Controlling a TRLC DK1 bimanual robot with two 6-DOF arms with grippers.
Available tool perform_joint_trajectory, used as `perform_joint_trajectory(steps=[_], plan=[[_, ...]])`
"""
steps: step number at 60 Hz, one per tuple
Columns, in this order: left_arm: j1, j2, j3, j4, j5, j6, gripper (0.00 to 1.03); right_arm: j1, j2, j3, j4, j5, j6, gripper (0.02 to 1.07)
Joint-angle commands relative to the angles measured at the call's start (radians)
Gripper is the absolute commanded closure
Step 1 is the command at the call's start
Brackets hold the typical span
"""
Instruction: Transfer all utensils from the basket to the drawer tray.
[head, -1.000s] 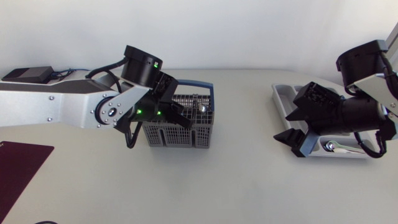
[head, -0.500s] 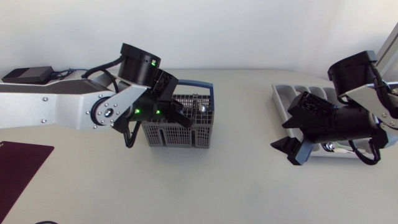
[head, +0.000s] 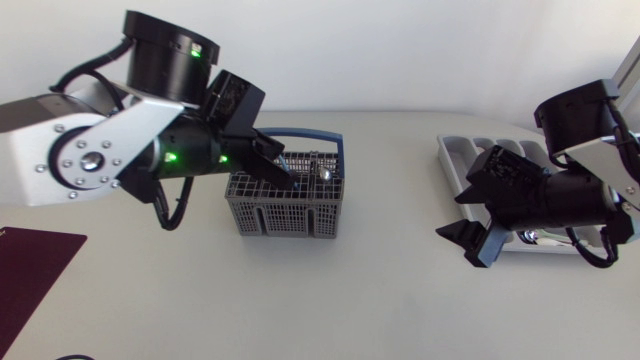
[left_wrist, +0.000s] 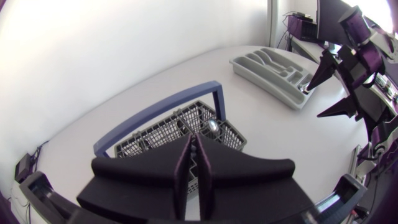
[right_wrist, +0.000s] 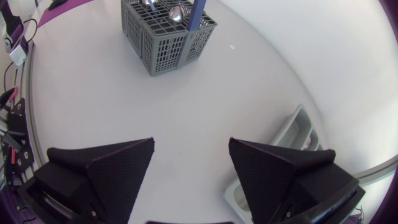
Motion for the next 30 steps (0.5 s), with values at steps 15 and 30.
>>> perform_joint_trajectory(steps=[15,30], plan=[[-0.060,-0.237,0.060,-0.082,0.011,0.017,0.98,0.038,-0.078,-0.006,0.019,-0.008,0.037,0.20],[-0.065,-0.245,0.078,-0.131,0.200,-0.043,0.98,0.069,-0.117,0.048,0.019,-0.098,0.093,0.20]])
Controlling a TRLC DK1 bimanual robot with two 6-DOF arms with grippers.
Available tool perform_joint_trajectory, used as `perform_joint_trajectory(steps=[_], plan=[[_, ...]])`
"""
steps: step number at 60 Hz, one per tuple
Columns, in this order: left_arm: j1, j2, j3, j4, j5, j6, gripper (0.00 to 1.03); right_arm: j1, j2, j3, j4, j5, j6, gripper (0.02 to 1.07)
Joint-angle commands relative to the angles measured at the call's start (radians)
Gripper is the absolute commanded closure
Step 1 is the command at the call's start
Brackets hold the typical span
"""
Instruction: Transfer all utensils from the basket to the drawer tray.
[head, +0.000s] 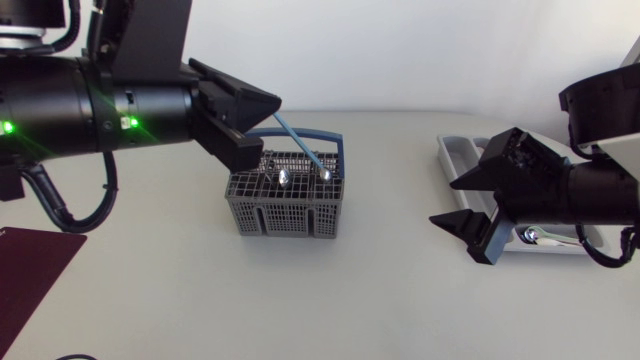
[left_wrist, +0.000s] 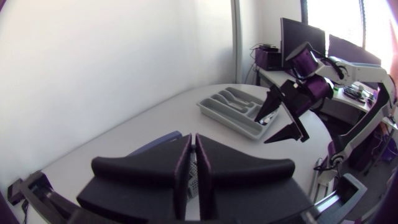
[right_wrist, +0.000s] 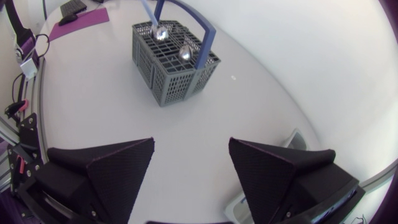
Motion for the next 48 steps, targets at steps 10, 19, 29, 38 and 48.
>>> perform_joint_trajectory(steps=[10,19,29,38,48], plan=[[0.034,0.120,0.057,-0.036,0.213,-0.087,1.00,0.078,0.003,0.067,0.015,-0.089,0.108,0.20],[0.066,0.238,0.095,-0.068,0.371,-0.123,1.00,0.164,0.048,0.078,0.031,-0.118,0.154,0.20],[0.097,0.323,0.138,-0.110,0.498,-0.156,1.00,0.239,0.111,0.080,0.067,-0.124,0.190,0.20],[0.106,0.353,0.147,-0.118,0.553,-0.170,1.00,0.285,0.167,0.080,0.105,-0.138,0.211,0.27],[0.111,0.362,0.147,-0.119,0.578,-0.173,1.00,0.326,0.223,0.078,0.157,-0.141,0.240,0.40]])
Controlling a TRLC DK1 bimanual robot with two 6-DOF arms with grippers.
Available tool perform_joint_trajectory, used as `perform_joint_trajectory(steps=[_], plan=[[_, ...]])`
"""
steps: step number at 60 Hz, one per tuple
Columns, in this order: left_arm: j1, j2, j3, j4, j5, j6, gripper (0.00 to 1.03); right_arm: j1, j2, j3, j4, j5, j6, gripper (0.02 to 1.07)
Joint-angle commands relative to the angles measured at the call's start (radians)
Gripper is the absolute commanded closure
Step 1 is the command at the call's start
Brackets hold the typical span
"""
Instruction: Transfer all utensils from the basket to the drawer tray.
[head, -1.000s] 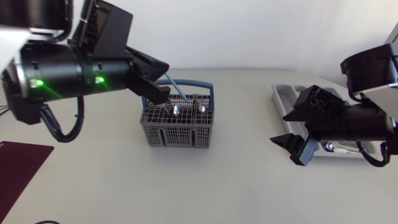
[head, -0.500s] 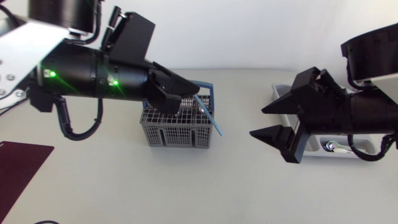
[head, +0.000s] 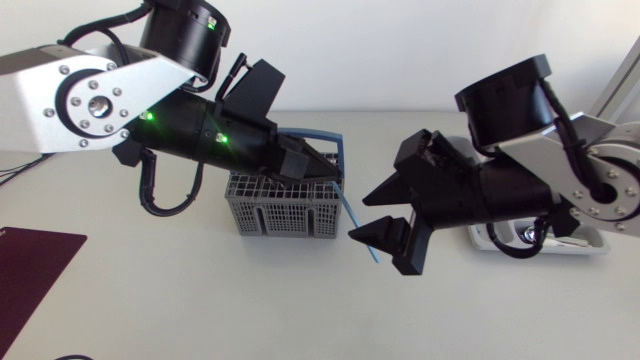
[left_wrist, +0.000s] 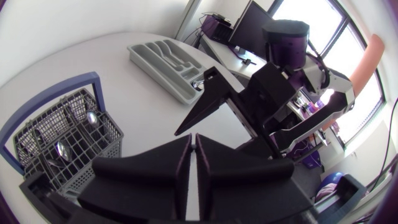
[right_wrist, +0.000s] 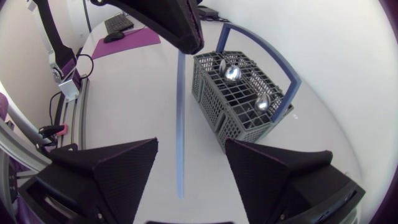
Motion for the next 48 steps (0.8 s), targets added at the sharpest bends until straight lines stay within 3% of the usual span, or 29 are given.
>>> perform_joint_trajectory(steps=[1,29,48], plan=[[0.014,0.020,0.036,-0.006,0.019,-0.023,1.00,0.020,0.038,0.015,0.025,-0.007,0.036,0.41],[0.027,0.017,0.033,-0.006,0.036,-0.028,1.00,0.026,0.040,0.006,0.025,-0.007,0.042,0.97],[0.034,0.012,0.033,-0.005,0.045,-0.033,0.98,0.041,0.051,-0.004,0.024,0.001,0.043,1.01]])
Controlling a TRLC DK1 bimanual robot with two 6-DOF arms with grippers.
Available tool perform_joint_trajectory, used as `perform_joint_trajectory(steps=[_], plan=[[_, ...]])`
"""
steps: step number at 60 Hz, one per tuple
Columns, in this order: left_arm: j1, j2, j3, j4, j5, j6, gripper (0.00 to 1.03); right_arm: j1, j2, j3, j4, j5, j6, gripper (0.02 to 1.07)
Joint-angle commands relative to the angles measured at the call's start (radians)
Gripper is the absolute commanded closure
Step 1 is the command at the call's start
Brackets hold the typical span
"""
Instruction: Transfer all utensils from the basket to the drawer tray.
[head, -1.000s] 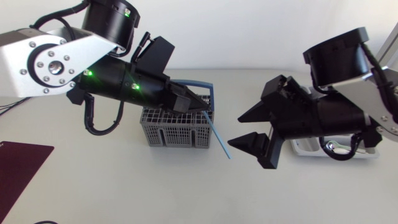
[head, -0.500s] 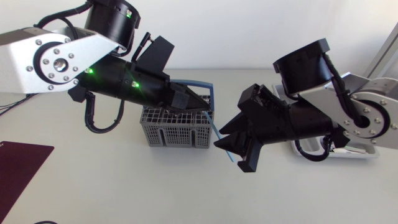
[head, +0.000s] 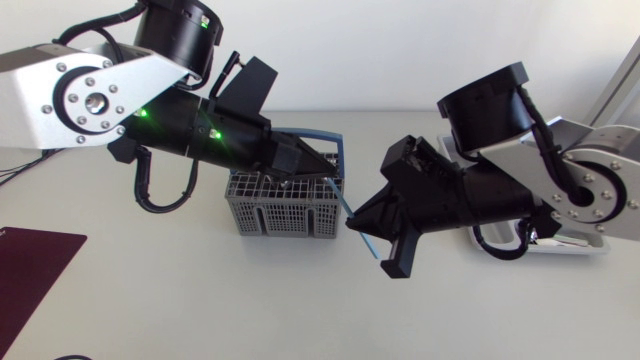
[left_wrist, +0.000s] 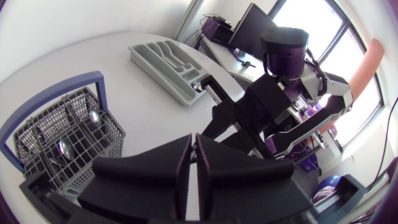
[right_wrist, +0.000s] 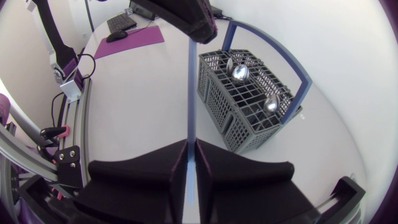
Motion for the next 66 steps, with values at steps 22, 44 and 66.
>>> perform_joint_trajectory(steps=[22,44,66], plan=[[0.067,-0.060,0.044,0.149,0.017,-0.084,0.20,0.007,0.020,-0.038,-0.047,0.019,-0.006,1.01],[0.171,-0.089,0.020,0.209,-0.051,-0.053,0.20,-0.315,-0.013,-0.069,-0.107,0.002,-0.122,1.01],[0.230,-0.081,-0.080,0.140,-0.134,0.155,0.20,-0.754,0.187,0.043,-0.066,-0.015,-0.171,1.01]])
